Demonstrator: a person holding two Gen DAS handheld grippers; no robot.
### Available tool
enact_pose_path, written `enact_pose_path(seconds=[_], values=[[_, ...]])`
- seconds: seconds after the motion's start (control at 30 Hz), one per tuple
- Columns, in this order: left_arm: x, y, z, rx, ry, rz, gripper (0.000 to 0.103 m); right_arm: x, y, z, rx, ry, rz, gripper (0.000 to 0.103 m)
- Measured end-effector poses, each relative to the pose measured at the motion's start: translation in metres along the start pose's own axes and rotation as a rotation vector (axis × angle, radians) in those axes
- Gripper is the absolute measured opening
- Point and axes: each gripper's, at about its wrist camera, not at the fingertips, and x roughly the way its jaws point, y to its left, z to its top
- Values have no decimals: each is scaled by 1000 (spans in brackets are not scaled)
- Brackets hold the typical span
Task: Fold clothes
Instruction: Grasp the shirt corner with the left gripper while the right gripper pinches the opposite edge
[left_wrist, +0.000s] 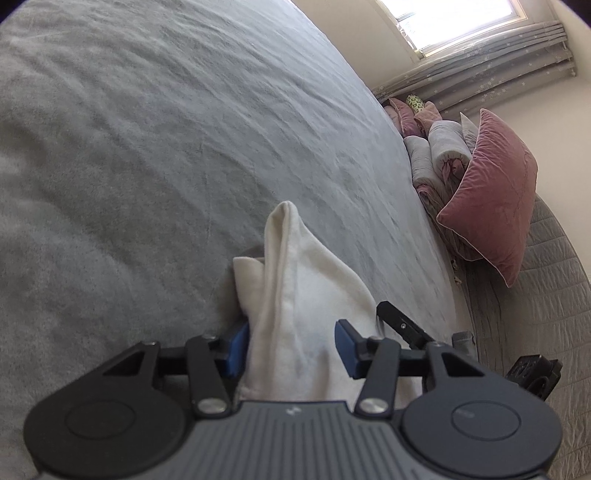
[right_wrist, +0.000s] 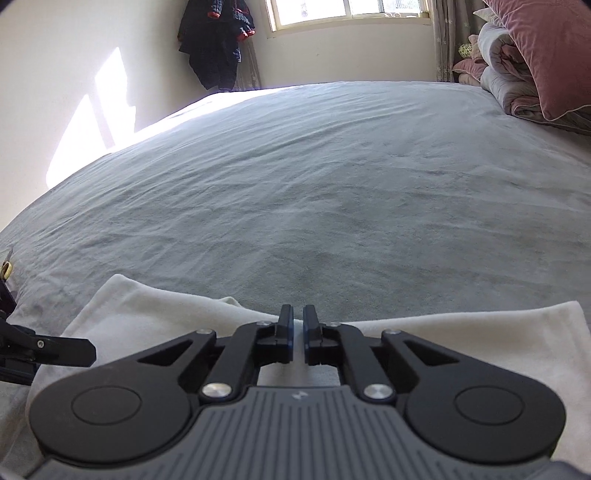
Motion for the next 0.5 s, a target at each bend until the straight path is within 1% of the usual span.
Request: enact_pose_path(seconds=[0.13,0.23,0.3,0.33,0.37,0.4,0.5], values=[[-3,-3,-5,36,-1,19,51,-31,1,-13,-7,12,38,13],[-5,-4,-6,35,4,25,50,-53,3,-23,-13,21,67,13],[-7,-3,-7,28,0,38,41,-66,3,-30,-16,26,86,13],[-8,-3,-8,24,-4,42,33,-68,4,-34,-14,27,96,13],[-9,-3,-8,20,-9,46,28,-68,4,-37,-7,26,105,14],[-11,-4,-8,25,-18,42,27,-67,4,-39,8,21,114,16],[-18,-11,-9,46,-41,33,24,-63,1,-43,57,25,135,17]])
